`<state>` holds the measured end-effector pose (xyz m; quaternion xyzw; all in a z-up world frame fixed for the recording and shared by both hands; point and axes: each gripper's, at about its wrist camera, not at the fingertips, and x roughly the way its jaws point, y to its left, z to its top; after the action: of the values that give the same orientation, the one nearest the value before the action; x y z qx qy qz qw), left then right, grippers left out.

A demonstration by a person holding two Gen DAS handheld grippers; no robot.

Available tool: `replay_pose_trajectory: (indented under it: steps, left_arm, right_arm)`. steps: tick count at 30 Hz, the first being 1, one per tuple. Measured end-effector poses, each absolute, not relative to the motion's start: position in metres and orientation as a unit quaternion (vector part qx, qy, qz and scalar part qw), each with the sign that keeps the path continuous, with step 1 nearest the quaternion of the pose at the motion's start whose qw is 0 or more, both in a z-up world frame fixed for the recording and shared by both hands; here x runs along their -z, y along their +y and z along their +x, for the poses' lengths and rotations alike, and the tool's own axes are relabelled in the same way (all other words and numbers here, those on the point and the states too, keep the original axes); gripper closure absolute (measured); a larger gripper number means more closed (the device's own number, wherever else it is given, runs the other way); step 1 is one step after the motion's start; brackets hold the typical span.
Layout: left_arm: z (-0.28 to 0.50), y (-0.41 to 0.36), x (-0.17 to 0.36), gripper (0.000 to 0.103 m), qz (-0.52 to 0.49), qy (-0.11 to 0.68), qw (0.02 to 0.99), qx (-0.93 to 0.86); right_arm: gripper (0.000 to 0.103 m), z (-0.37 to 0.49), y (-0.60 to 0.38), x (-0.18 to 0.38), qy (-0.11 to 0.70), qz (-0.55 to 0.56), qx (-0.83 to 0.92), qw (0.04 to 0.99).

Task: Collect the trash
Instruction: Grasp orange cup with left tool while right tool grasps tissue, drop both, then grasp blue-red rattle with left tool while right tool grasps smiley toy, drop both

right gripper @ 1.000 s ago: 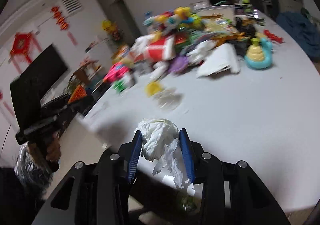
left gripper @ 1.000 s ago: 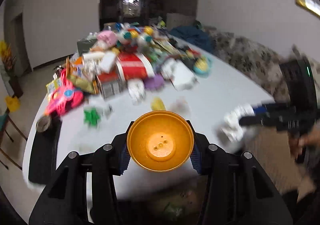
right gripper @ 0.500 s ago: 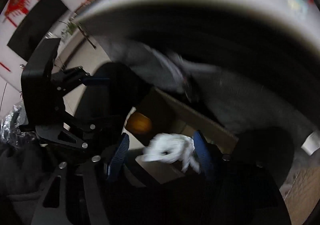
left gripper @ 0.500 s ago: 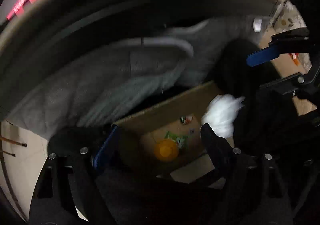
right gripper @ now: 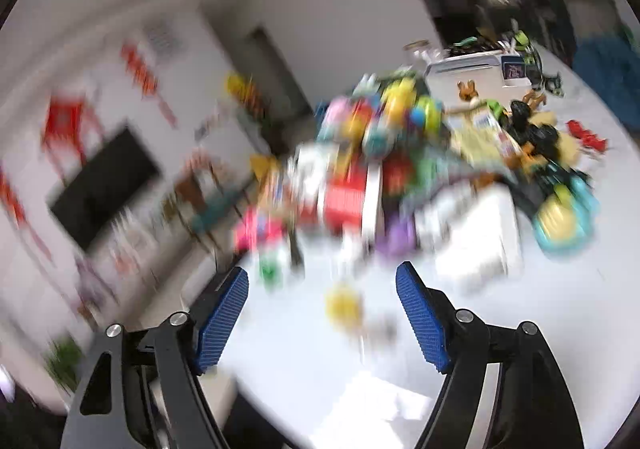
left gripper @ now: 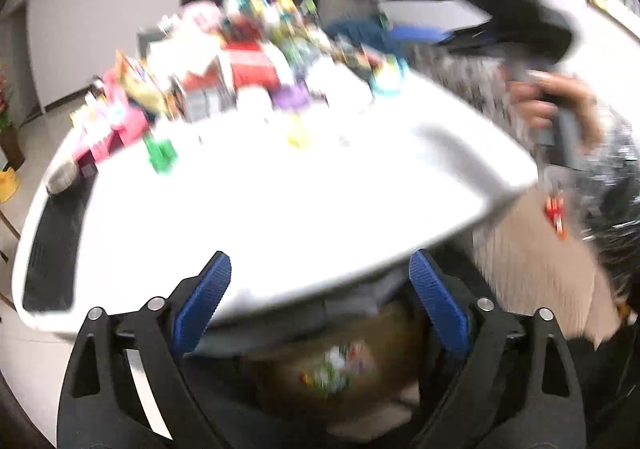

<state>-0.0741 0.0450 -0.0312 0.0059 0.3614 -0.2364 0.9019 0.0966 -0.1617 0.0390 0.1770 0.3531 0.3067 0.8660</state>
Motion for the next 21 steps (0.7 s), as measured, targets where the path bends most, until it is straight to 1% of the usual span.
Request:
replay_pose_trajectory:
  steps: [3,7,8,9,11,12,13,14,15,21]
  left_arm:
    - [-0.058,0.056,0.018,0.014,-0.019,0.34,0.914,0.222]
    - [-0.043,0.062,0.026,0.014,-0.028,0.346,0.913,0.215]
    - [-0.04,0.063,0.027,0.014,-0.026,0.35,0.912,0.213]
    - [-0.037,0.064,0.027,0.014,-0.025,0.354,0.911,0.211]
    - [-0.033,0.067,0.031,0.014,-0.03,0.362,0.908,0.21]
    - [-0.032,0.068,0.035,0.014,-0.037,0.366,0.905,0.213]
    - [-0.031,0.068,0.037,0.014,-0.043,0.369,0.903,0.217]
    - [-0.033,0.067,0.038,0.014,-0.048,0.372,0.9,0.22]
    - [-0.032,0.065,0.041,0.014,-0.054,0.378,0.896,0.224]
    - [-0.033,0.055,0.035,0.014,-0.048,0.378,0.896,0.229]
  right_arm:
    - [0.028,0.176,-0.153,-0.028,0.373,0.243,-0.272,0.853]
    - [0.028,0.261,-0.149,0.015,0.437,0.353,-0.24,0.791]
    - [0.029,0.276,-0.144,0.027,0.45,0.371,-0.245,0.774]
    - [0.026,0.285,-0.14,0.034,0.453,0.386,-0.249,0.764]
    - [0.026,0.295,-0.136,0.031,0.446,0.389,-0.253,0.766]
    - [0.029,0.297,-0.132,0.028,0.44,0.383,-0.261,0.769]
    - [0.044,0.298,-0.129,0.024,0.432,0.378,-0.271,0.773]
    - [0.067,0.296,-0.128,0.024,0.427,0.383,-0.289,0.767]
    - [0.071,0.293,-0.128,0.024,0.421,0.389,-0.299,0.763]
    - [0.072,0.239,-0.147,-0.009,0.366,0.359,-0.349,0.784]
